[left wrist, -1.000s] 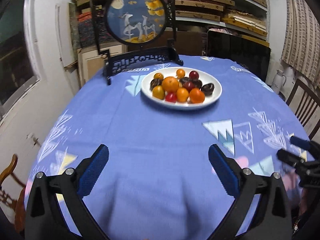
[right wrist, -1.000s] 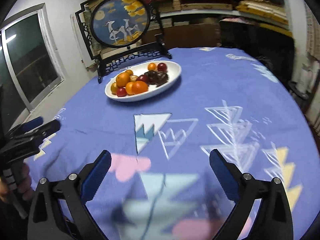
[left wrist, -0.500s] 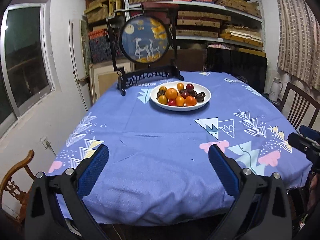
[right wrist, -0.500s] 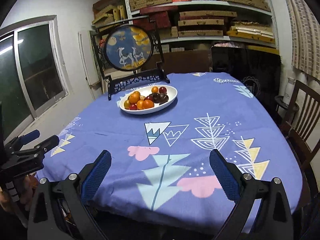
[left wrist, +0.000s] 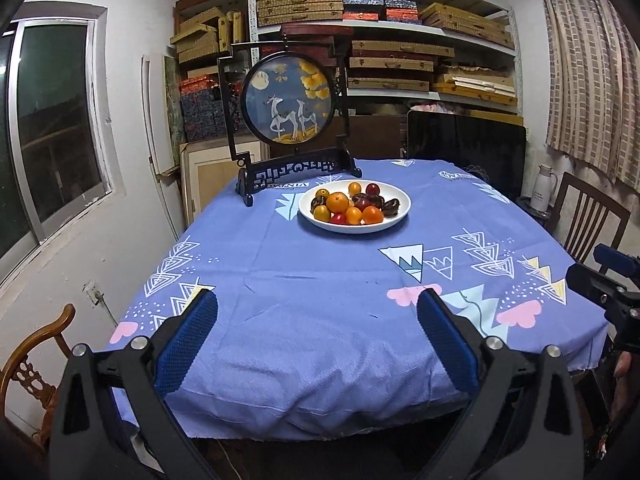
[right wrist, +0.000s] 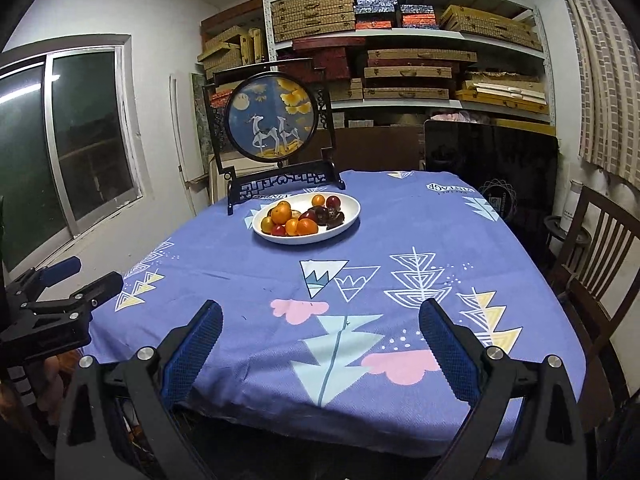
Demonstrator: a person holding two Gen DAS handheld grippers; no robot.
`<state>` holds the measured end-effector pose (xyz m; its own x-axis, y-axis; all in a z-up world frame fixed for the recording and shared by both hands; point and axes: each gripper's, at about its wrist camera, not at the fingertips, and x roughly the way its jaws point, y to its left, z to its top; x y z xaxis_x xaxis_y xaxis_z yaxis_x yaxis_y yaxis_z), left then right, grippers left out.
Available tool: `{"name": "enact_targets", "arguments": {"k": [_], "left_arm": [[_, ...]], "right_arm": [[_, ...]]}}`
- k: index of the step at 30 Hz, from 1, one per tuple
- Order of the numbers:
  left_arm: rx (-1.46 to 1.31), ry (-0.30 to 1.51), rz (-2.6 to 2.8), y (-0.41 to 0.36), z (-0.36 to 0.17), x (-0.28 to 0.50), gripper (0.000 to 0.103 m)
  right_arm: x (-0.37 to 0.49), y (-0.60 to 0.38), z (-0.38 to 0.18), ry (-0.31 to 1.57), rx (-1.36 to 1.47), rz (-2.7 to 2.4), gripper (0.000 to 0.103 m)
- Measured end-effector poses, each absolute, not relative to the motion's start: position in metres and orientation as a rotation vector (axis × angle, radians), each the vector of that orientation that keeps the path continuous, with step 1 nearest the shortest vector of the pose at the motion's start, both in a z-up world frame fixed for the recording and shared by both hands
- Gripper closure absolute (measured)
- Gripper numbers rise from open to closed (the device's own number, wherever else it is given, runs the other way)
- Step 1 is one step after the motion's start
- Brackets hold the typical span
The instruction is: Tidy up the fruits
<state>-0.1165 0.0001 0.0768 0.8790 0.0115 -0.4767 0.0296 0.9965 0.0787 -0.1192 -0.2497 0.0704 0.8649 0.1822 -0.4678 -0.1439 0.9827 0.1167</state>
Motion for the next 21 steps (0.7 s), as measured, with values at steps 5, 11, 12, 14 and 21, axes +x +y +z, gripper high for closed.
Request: {"name": "enact_targets", "arguments": {"k": [5, 11, 12, 14, 21], "left_arm": [[0.075, 0.508, -0.002, 0.0015, 0.0757, -0.1124, 0.005], [0.078, 0.493, 0.012, 0.0035, 0.0758, -0.1117, 0.005], [0.078, 0.486, 0.021, 0.0041, 0.0757, -0.1127, 0.005], [0.075, 0.483, 0.024, 0.0053, 0.0758, -0.1128, 0.005], [0.077, 0.488, 0.014, 0.0022, 0.0736, -0.1133, 0.005]], "right_arm": [[-0.1185, -0.2501, 0.0697, 0.507, 0.084, 0.169, 0.004], [-0.1189, -0.2501, 0.0692, 0.512, 0.076, 0.176, 0.004], [-0.1191, -0.2499, 0.0692, 0.513, 0.074, 0.177, 0.004], [-0.1196, -0.2492, 0.0704, 0.513, 0.072, 0.178, 0.004], [-0.1192, -0.2495, 0.0697, 0.515, 0.072, 0.179, 0.004]]}}
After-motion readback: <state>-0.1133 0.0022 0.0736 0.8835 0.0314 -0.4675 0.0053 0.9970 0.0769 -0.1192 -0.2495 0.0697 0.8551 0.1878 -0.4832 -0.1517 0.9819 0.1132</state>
